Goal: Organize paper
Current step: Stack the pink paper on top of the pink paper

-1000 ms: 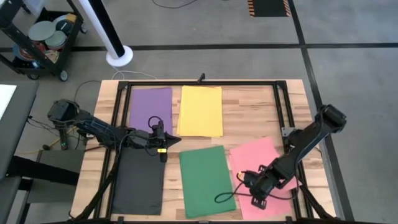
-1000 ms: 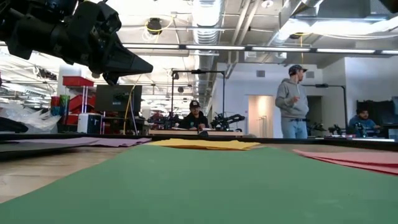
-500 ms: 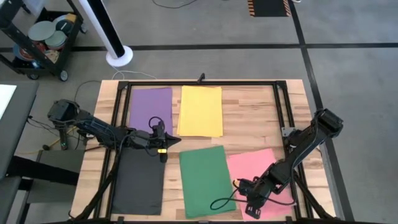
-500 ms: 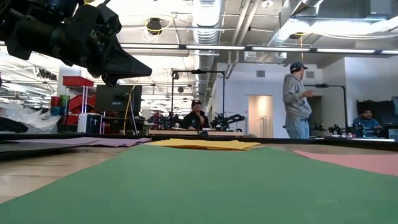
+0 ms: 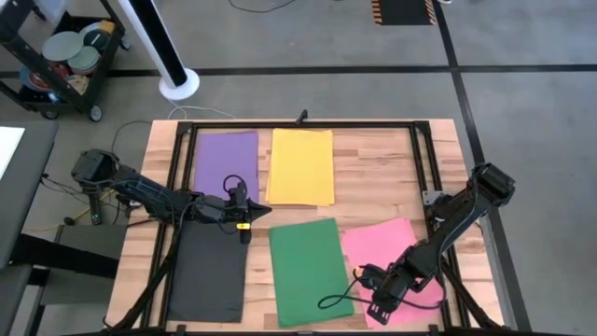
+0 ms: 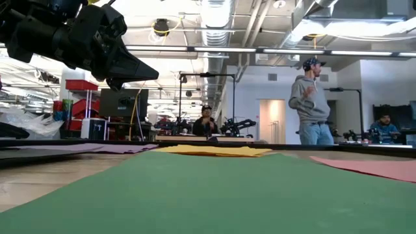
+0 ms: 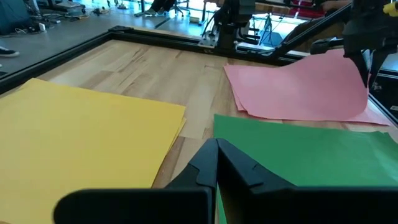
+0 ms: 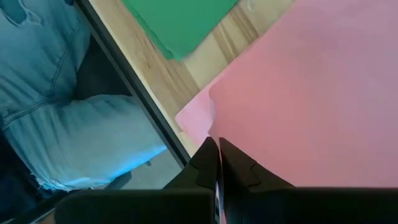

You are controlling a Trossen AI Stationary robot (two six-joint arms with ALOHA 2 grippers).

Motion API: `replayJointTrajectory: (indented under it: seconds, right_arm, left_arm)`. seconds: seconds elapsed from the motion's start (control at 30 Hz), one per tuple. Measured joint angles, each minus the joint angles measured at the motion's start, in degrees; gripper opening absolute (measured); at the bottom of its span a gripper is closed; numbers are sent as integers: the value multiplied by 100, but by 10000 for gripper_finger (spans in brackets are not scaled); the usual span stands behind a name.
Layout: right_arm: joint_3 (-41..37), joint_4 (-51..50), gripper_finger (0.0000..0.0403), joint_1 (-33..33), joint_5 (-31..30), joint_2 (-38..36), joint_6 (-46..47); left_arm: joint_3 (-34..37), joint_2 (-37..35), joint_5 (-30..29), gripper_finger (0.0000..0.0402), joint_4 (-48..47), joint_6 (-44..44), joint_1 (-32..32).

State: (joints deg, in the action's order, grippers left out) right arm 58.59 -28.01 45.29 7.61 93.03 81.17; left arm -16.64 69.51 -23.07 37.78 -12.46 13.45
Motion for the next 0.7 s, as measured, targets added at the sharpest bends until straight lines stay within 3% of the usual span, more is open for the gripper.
replayJointTrajectory:
  seconds: [0.4, 0.7]
  right_arm:
    - [0, -44, 5, 14, -14, 0, 393]
    - [0, -47, 68, 14, -12, 2, 407]
  left_arm:
    - [0, 0, 0, 0, -108, -25, 0]
    - [0, 0, 0, 0, -113, -64, 0]
